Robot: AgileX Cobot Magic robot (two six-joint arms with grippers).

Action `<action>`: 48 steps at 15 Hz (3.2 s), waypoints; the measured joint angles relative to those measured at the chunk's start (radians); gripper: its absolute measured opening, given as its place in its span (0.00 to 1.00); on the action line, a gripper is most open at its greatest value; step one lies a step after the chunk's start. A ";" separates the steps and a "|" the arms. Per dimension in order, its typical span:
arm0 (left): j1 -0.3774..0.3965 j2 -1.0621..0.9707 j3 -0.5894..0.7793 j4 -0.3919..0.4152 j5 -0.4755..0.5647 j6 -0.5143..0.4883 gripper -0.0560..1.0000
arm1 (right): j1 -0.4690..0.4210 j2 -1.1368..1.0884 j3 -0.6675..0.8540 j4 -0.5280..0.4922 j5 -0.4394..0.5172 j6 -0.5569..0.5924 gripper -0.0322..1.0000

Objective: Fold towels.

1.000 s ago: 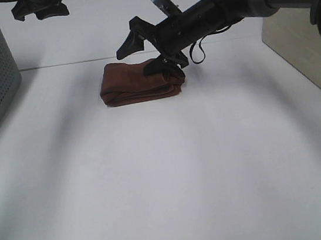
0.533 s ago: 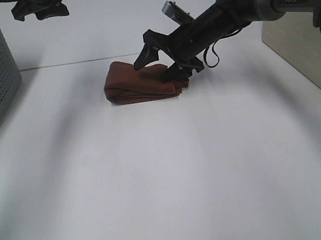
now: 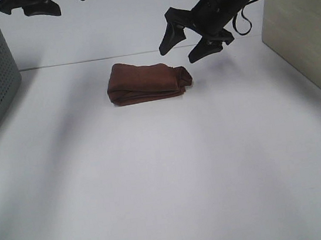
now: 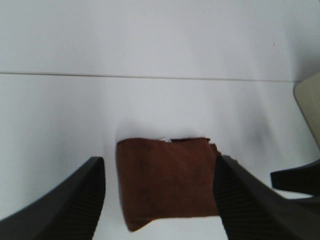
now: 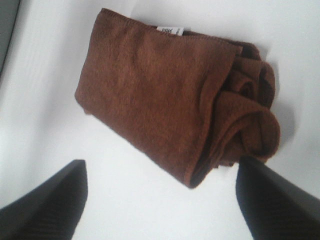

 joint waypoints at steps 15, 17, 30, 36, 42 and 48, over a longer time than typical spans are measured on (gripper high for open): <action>0.000 -0.603 0.222 0.317 0.493 0.034 0.63 | 0.000 -0.869 0.554 -0.522 0.190 0.233 0.77; 0.000 -0.761 0.402 0.318 0.495 0.036 0.63 | 0.000 -1.038 0.702 -0.526 0.190 0.233 0.77; 0.000 -1.991 1.307 0.291 0.498 0.112 0.63 | 0.000 -2.135 1.463 -0.553 0.134 0.193 0.77; 0.000 -2.122 1.454 0.242 0.350 0.196 0.63 | 0.001 -2.363 1.520 -0.636 0.133 0.186 0.77; 0.000 -2.123 1.459 0.242 0.340 0.202 0.63 | 0.001 -2.368 1.552 -0.652 0.053 0.185 0.77; 0.003 -2.128 1.459 0.242 0.340 0.202 0.63 | 0.001 -2.368 1.552 -0.652 0.052 0.185 0.77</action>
